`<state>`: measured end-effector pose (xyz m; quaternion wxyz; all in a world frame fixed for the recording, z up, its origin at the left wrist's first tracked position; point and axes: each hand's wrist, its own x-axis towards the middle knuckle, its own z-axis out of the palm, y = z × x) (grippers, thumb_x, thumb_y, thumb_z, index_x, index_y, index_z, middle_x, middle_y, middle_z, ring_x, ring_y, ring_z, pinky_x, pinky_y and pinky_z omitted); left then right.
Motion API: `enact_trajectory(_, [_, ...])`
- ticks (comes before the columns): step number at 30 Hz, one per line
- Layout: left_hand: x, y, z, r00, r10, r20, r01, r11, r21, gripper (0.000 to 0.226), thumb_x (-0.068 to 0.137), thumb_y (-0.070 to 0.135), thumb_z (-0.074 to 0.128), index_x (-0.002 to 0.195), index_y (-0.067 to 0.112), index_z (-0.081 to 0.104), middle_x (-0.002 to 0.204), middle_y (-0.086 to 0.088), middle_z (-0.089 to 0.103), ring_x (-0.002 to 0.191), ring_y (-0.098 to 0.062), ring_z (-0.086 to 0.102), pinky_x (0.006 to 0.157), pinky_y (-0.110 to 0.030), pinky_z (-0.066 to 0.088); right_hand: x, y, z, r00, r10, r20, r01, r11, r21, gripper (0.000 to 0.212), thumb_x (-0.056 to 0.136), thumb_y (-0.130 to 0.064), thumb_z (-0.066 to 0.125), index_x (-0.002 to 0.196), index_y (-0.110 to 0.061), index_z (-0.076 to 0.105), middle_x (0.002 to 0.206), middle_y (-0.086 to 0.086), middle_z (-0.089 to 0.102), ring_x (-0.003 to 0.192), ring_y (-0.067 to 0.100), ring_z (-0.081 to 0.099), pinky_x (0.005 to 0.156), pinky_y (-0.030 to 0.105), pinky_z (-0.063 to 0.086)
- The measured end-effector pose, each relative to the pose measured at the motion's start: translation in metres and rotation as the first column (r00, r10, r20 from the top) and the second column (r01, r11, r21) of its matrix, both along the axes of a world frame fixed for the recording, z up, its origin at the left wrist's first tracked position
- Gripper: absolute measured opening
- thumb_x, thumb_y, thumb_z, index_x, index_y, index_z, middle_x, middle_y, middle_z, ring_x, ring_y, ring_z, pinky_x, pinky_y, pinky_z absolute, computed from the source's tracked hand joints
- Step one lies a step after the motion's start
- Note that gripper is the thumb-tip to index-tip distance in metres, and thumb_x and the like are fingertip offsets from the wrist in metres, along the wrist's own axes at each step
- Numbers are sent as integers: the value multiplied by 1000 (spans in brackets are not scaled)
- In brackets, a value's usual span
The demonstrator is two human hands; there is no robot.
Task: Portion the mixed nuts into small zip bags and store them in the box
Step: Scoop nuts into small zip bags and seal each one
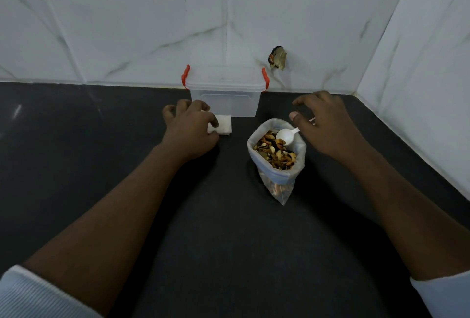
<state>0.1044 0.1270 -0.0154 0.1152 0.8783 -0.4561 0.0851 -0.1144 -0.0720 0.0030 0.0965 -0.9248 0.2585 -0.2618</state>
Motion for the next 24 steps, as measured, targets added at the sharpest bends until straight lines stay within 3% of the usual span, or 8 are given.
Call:
enact_trajectory(11, [-1, -5, -3, 998, -25, 60, 31, 995, -93, 20, 97, 33, 56, 111, 24, 67, 142, 1, 51, 138, -25, 35, 115, -54, 17, 0, 19, 7, 999, -33, -2, 31, 958, -286, 24, 100, -37, 57, 118, -28, 69, 126, -5, 65, 125, 26, 48, 100, 50, 28])
enact_trajectory(14, [-6, -8, 1, 999, -42, -28, 31, 948, -316, 15, 98, 32, 53, 108, 25, 62, 130, 2, 58, 129, -22, 45, 112, -49, 27, 2, 25, 10, 999, 38, 36, -25, 952, -307, 28, 99, -38, 53, 120, -26, 67, 125, -4, 65, 124, 26, 49, 98, 53, 35])
enact_trajectory(16, [-17, -9, 13, 947, -180, -266, -9, 813, -583, 13, 100, 29, 53, 103, 23, 64, 116, 4, 64, 115, -17, 56, 103, -40, 43, 4, 32, 11, 992, 102, 79, -80, 967, -242, 37, 97, -43, 50, 128, -27, 63, 130, -4, 64, 126, 24, 47, 99, 58, 39])
enact_trajectory(17, [-26, -9, 22, 832, -324, -450, -102, 708, -699, 12, 101, 24, 54, 100, 21, 65, 112, 2, 67, 108, -14, 59, 94, -34, 48, 6, 36, 12, 986, 117, 117, -96, 980, -172, 42, 97, -47, 50, 133, -28, 60, 133, -6, 62, 128, 23, 46, 101, 58, 39])
enact_trajectory(18, [-36, -8, 30, 627, -491, -605, -239, 618, -749, 12, 101, 19, 54, 97, 21, 66, 110, 1, 68, 104, -13, 61, 88, -31, 48, 7, 41, 12, 980, 121, 160, -111, 991, -75, 46, 97, -49, 52, 138, -30, 56, 134, -9, 60, 130, 21, 44, 104, 54, 39])
enact_trajectory(20, [-49, -6, 39, 157, -703, -694, -460, 570, -681, 13, 100, 17, 55, 95, 20, 66, 106, 0, 70, 102, -16, 63, 89, -38, 49, 10, 50, 12, 960, 128, 250, -177, 968, 181, 55, 97, -50, 61, 147, -31, 48, 131, -14, 57, 132, 14, 45, 106, 38, 40])
enact_trajectory(21, [-53, -5, 40, -13, -739, -674, -501, 588, -635, 10, 100, 18, 56, 97, 19, 66, 106, 0, 70, 104, -19, 64, 91, -40, 49, 11, 54, 13, 947, 134, 292, -228, 920, 318, 58, 96, -48, 66, 148, -30, 47, 130, -15, 57, 130, 9, 49, 104, 31, 43])
enact_trajectory(24, [-58, -7, 34, -263, -745, -613, -533, 642, -551, 14, 99, 20, 59, 110, 15, 66, 122, -7, 70, 119, -28, 64, 95, -44, 56, 14, 58, 15, 898, 155, 411, -393, 704, 592, 45, 96, -28, 72, 139, -19, 59, 120, -10, 72, 107, -1, 67, 85, 16, 53])
